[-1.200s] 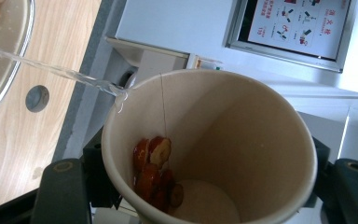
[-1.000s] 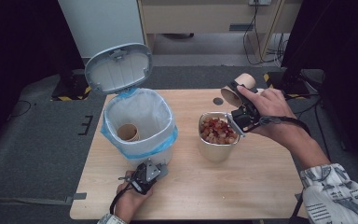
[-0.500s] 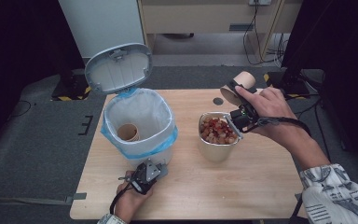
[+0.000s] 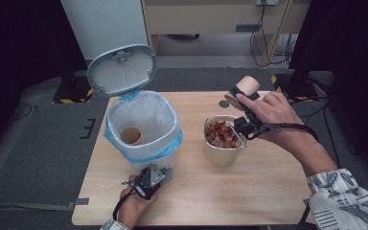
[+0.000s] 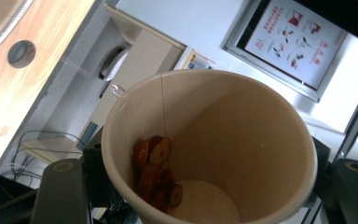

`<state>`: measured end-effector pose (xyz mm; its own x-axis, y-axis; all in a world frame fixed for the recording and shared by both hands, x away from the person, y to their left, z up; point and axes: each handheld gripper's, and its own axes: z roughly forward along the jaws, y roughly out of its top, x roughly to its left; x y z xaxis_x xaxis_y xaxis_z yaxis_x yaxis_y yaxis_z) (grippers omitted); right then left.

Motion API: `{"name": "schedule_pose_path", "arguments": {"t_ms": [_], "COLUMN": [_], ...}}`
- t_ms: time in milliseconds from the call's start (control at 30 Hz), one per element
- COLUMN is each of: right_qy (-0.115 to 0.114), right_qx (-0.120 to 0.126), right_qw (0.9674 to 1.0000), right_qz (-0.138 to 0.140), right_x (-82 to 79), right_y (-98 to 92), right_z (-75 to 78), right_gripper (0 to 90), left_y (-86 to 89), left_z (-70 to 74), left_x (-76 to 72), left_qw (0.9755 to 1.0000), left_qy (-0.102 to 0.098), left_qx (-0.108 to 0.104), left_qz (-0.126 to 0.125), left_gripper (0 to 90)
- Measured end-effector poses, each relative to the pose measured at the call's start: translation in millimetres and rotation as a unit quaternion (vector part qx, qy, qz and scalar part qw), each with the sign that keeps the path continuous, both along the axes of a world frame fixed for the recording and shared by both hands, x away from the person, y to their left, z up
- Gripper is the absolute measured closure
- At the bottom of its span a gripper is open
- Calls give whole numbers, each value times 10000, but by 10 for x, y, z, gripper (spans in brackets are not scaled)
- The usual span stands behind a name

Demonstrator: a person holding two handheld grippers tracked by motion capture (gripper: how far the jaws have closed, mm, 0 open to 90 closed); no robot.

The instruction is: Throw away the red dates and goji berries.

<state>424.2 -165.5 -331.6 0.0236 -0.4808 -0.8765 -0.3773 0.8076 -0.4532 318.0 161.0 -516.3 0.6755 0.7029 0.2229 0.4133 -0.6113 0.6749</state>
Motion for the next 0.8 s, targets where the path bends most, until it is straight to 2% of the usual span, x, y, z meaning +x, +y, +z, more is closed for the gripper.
{"name": "schedule_pose_path", "arguments": {"t_ms": [33,67,100,167,200,267,300,333,400,467,500,567,633,800], "right_qy": [-109,-109,-191,5,45,83,60,-58,-76,-167,-165,-161,-196,-230], "right_qx": [157,157,-4,-362,-391,-319,-215,-121,-75,-438,-516,-508,-395,-400], "right_qw": [9998,9998,9998,9993,9992,9995,9997,9999,9999,9989,9985,9986,9990,9989], "right_qz": [-61,-61,-74,32,27,30,21,-1,-19,29,22,24,0,13], "right_x": [14,14,18,6,1,1,3,9,7,-4,-7,-6,-1,-5], "right_y": [-23,-23,-23,6,13,19,18,10,8,20,20,21,13,14], "right_z": [61,61,28,-76,-113,-111,-93,-42,-36,-62,-85,-87,-57,-29], "right_gripper": [300,300,301,301,301,301,301,301,301,301,301,301,301,301], "left_y": [1,-1,1,0,0,0,1,1,1,2,2,0,0,1], "left_z": [0,0,0,0,0,0,0,-1,0,-1,-1,0,0,0], "left_x": [0,0,1,0,0,0,1,1,1,2,2,1,0,1], "left_qw": [10000,10000,10000,10000,10000,10000,10000,10000,10000,10000,10000,10000,10000,10000], "left_qy": [2,-2,5,6,6,6,4,5,5,7,7,2,0,3], "left_qx": [-4,1,-11,-10,-10,-11,-10,-14,-13,-16,-16,-4,-2,-9], "left_qz": [2,1,5,6,6,9,4,2,2,0,0,2,3,1], "left_gripper": [898,898,898,898,898,898,898,898,898,898,898,898,898,898]}}
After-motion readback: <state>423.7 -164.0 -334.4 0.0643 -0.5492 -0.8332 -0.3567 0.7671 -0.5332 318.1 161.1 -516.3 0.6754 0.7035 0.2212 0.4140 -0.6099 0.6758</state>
